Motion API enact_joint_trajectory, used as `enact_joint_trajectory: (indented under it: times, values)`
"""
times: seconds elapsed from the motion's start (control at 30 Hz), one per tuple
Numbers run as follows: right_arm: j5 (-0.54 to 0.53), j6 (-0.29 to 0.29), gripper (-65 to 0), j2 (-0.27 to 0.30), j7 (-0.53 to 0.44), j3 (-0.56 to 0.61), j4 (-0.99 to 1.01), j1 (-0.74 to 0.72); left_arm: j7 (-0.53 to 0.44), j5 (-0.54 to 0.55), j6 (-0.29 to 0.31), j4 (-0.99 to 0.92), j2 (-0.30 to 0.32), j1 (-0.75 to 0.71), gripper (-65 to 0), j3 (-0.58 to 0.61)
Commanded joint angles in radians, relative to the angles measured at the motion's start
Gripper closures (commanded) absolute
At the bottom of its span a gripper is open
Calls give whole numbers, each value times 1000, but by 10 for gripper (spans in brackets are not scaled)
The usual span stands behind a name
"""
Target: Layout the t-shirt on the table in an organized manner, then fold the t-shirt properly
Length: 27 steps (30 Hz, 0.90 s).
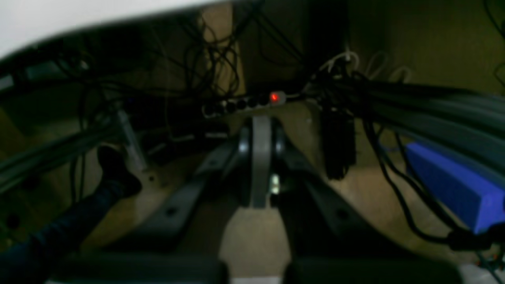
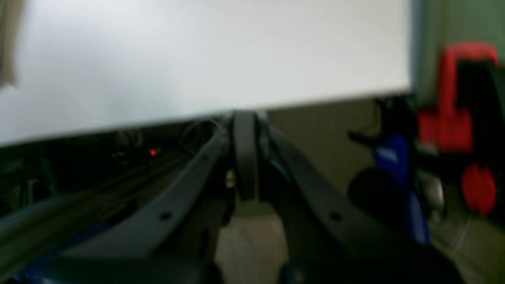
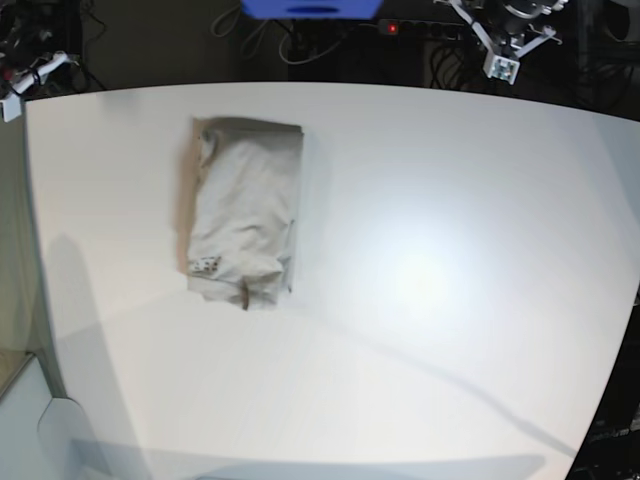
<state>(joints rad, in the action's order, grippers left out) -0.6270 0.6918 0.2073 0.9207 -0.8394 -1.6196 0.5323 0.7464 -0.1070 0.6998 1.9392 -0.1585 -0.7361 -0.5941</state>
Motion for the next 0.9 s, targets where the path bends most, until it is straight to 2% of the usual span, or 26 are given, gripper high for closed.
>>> enact_joint_trajectory:
  times: [0.0,0.07,0.17,0.23,0.33,0.43,0.53,0.63,0.77,0.87]
  values:
    - [-14,6,0,11,-15,-7,-14,25,-11,3,-2,-11,1,-10,0,-2]
    - [-12,6,0,8,-24,-7,-8,51,-12,-1,-2,-70,1,-6,0,-2]
    - [49,6,0,-44,-96,-4,-8,76,-14,5,-2,-186,1,0,0,0]
    - [155,6,0,-90,-153,4,-8,73,-31,7,-2,-269,4,0,0,29]
    - [296,6,0,-153,-223,39,15,59,-121,7,-2,-370,23,0,0,72]
    - [405,6,0,-187,-269,58,109,21,-186,7,-2,-459,23,11,0,75]
    - [482,6,0,-185,-309,58,273,-45,-215,7,-2,-568,29,62,0,70]
    - [525,6,0,-161,-381,59,476,-97,-218,5,-2,-697,33,118,0,70]
    - [566,6,0,-134,-549,59,730,-150,-221,0,-2,-838,52,181,0,70]
    - [600,6,0,-127,-679,59,910,-191,-318,-1,-2,-966,53,221,0,67]
